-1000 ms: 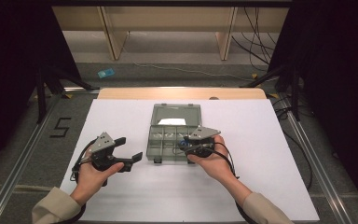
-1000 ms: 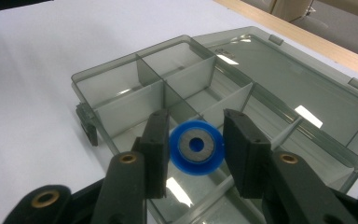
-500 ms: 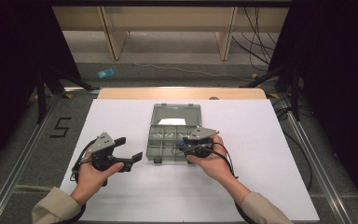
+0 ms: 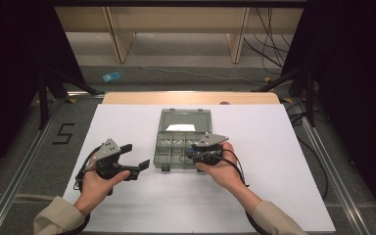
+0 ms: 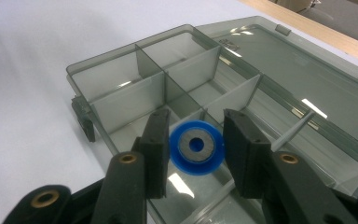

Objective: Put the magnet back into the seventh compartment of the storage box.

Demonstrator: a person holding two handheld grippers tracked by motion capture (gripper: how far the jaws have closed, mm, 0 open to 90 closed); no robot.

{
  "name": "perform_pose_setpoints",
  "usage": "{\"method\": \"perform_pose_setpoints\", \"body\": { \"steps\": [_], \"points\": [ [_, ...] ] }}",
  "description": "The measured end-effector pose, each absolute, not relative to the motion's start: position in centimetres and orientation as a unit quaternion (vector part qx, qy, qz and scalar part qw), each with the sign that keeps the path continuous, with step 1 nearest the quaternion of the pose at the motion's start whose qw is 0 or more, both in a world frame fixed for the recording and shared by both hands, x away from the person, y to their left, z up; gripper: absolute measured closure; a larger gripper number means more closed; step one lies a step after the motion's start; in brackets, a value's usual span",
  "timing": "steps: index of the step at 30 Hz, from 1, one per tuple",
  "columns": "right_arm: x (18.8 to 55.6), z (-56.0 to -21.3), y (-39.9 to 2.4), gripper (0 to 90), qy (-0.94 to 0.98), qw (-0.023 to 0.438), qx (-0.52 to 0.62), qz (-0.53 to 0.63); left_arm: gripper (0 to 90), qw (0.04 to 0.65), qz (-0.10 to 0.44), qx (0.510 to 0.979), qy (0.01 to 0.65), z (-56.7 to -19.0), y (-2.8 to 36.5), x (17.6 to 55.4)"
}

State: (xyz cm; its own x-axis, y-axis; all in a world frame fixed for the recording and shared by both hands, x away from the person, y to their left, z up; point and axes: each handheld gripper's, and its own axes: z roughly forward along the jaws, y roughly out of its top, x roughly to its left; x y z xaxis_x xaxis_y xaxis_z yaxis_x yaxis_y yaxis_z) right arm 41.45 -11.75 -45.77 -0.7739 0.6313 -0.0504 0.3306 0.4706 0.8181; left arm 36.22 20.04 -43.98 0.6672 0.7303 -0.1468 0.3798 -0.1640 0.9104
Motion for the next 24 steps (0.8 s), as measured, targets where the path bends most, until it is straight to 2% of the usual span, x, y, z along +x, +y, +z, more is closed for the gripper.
{"method": "perform_pose_setpoints", "body": {
  "steps": [24],
  "points": [
    [41.73, -46.09, -11.61, 62.9, 0.842, 0.172, 0.288, 0.422, 8.6, 0.530, 0.165, 0.744, 0.372, -44.00, 20.03, 36.24]
  ]
}}
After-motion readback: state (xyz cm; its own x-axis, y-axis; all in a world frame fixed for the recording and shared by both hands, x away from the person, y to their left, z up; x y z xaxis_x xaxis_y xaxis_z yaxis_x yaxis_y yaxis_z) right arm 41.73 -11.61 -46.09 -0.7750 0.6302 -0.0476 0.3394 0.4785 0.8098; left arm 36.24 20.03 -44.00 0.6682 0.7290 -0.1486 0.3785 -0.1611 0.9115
